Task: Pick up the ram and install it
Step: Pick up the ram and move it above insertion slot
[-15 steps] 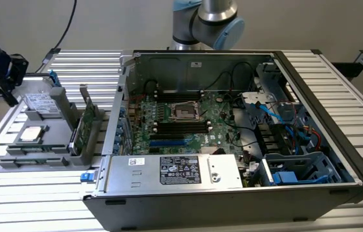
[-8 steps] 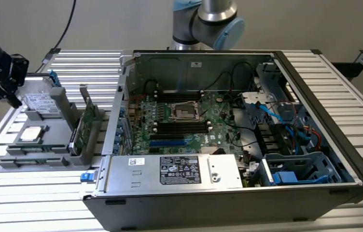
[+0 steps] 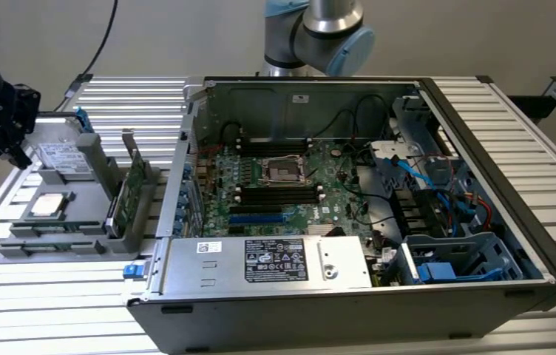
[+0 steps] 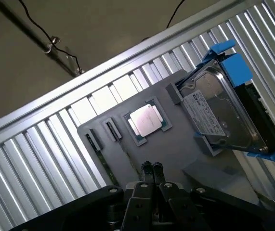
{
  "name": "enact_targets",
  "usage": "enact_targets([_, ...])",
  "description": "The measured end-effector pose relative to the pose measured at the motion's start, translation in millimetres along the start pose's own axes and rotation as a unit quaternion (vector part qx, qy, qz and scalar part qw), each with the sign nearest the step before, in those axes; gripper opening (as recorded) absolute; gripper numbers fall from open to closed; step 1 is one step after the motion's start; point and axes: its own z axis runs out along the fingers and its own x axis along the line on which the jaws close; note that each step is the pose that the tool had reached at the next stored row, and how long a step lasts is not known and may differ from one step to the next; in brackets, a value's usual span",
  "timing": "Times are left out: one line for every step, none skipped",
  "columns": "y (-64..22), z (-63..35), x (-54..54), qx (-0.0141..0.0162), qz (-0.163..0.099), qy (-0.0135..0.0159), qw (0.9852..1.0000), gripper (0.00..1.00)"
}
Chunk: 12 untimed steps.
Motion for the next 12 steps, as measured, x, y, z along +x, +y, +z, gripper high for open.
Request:
enact_targets([0.0, 0.1, 0.0, 0.0012, -0.007, 0.0032, 1.0, 0.1])
enact_targets([0.0, 0.1, 0.0, 0.0024, -0.013, 0.0063, 0.9999, 0.1])
enact_targets([-0.1, 0.3, 0.0, 0.0036, -0.02, 0.0096, 0.9998, 0.1])
enact_targets([-0.1, 0.2, 0.0, 0.0048, -0.026, 0.013, 0.9996, 0.1])
enact_targets([-0.1, 0.5, 0.0, 0.0061, -0.032, 0.0159, 0.9993, 0.1])
enact_targets([-0.1, 0.5, 0.0, 0.0075, -0.039, 0.0191, 0.999, 0.1])
enact_targets([-0.1, 0.6, 0.0, 0.0092, -0.045, 0.0222, 0.9987, 0.1])
enact_targets([-0.1, 0.7, 0.1, 0.0109, -0.051, 0.0249, 0.9983, 0.1])
enact_targets([-0.1, 0.8, 0.1, 0.0127, -0.058, 0.0276, 0.9979, 0.1])
enact_targets([-0.1, 1.0, 0.1, 0.0146, -0.064, 0.0304, 0.9974, 0.1])
enact_targets([-0.1, 1.0, 0.1, 0.0167, -0.069, 0.0328, 0.9969, 0.1])
enact_targets([-0.2, 1.2, 0.1, 0.0196, -0.075, 0.0347, 0.9964, 0.1])
